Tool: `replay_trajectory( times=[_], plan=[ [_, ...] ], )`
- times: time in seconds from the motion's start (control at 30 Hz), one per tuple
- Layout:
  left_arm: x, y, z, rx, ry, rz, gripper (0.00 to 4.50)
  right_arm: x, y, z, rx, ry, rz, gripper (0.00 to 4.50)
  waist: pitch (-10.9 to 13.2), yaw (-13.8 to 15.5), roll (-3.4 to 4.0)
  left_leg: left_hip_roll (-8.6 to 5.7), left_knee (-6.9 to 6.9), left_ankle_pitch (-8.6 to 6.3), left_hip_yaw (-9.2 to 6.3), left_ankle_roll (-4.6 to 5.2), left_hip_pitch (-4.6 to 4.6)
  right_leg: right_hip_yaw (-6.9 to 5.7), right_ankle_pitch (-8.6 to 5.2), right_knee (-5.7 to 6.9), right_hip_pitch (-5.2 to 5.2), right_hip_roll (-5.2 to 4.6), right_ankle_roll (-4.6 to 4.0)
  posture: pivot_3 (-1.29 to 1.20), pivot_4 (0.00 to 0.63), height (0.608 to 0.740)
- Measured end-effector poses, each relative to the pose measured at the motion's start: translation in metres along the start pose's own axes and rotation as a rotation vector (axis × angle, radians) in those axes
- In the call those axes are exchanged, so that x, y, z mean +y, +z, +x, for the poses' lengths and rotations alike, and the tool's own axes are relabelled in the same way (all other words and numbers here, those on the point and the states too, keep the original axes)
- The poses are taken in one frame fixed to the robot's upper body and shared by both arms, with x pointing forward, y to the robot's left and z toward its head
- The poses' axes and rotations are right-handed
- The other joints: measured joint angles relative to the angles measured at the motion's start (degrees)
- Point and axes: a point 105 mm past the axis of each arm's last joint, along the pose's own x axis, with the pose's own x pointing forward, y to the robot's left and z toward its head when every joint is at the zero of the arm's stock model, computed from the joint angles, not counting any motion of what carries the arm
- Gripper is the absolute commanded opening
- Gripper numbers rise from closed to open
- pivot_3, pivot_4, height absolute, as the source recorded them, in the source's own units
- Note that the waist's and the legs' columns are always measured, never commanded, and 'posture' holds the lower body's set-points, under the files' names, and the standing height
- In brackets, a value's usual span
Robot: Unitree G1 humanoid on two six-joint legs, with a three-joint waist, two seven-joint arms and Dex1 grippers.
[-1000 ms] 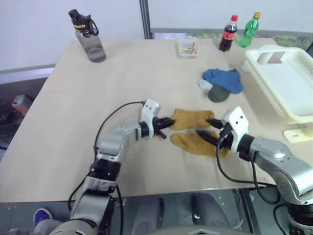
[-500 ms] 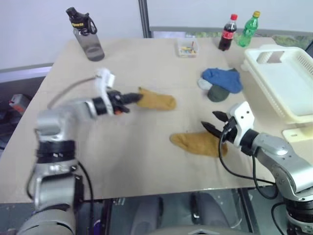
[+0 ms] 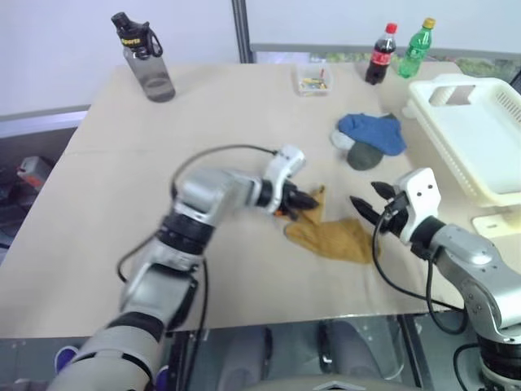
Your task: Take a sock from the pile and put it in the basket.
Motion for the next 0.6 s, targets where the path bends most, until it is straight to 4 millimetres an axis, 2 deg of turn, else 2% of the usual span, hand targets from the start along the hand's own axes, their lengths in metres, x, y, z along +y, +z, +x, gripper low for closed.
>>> replay_trajectory(
  times=[0.03, 0.1, 0.2, 0.33, 0.47, 0.53, 0.6],
  plan=[
    [-0.002, 0.004, 0.002, -0.035, -0.007, 0.000, 2.12, 0.001, -0.001, -0.002, 0.011, -0.004, 0.010, 2.85, 0.01, 0.01, -0.02, 0.00, 0.02, 0.00, -0.02, 0.00, -0.08, 0.04, 0.00, 0.08, -0.09, 0.00, 0.00, 0.00, 0.150, 0.740],
    [0.000, 0.015, -0.010, -0.105, -0.025, -0.005, 2.12, 0.006, 0.000, -0.002, 0.010, 0.007, 0.048, 2.85, 0.02, -0.23, -0.01, 0.04, 0.02, 0.00, 0.03, 0.01, 0.01, 0.17, 0.00, 0.22, -0.15, 0.04, -0.01, 0.00, 0.150, 0.740],
    [0.013, 0.033, -0.057, -0.239, -0.014, 0.055, 2.12, 0.012, 0.005, 0.002, 0.009, 0.030, 0.092, 2.85, 0.00, -0.72, 0.04, 0.06, 0.02, 0.00, 0.12, 0.01, 0.16, 0.28, -0.01, 0.41, -0.17, 0.07, -0.03, 0.00, 0.150, 0.740],
    [0.031, 0.021, -0.084, -0.283, 0.028, 0.072, 2.12, 0.016, 0.007, 0.015, 0.026, 0.051, 0.124, 2.85, 0.00, -0.49, 0.03, 0.01, 0.06, 0.00, 0.12, 0.01, 0.14, 0.27, -0.01, 0.41, -0.15, 0.03, -0.01, 0.00, 0.150, 0.740],
    [0.047, 0.006, -0.094, -0.278, 0.118, 0.128, 2.12, 0.021, 0.007, 0.033, 0.054, 0.080, 0.170, 2.85, 0.01, 0.44, 0.02, 0.00, 0.08, 0.00, 0.02, 0.00, 0.00, 0.12, -0.01, 0.34, -0.17, 0.00, -0.02, 0.00, 0.150, 0.740],
    [0.051, 0.004, -0.092, -0.283, 0.160, 0.140, 2.12, 0.022, 0.005, 0.037, 0.076, 0.089, 0.160, 2.85, 0.00, 0.68, 0.02, -0.02, 0.08, 0.00, 0.03, 0.01, -0.01, 0.11, 0.00, 0.28, -0.15, -0.03, -0.01, 0.00, 0.150, 0.740],
    [0.058, -0.005, -0.084, -0.273, 0.214, 0.133, 2.12, 0.023, -0.008, 0.043, 0.139, 0.095, 0.162, 2.85, 0.00, 0.65, 0.01, -0.04, 0.07, -0.01, 0.05, 0.01, -0.02, 0.11, 0.00, 0.21, -0.13, -0.05, 0.00, 0.00, 0.150, 0.740]
  ],
)
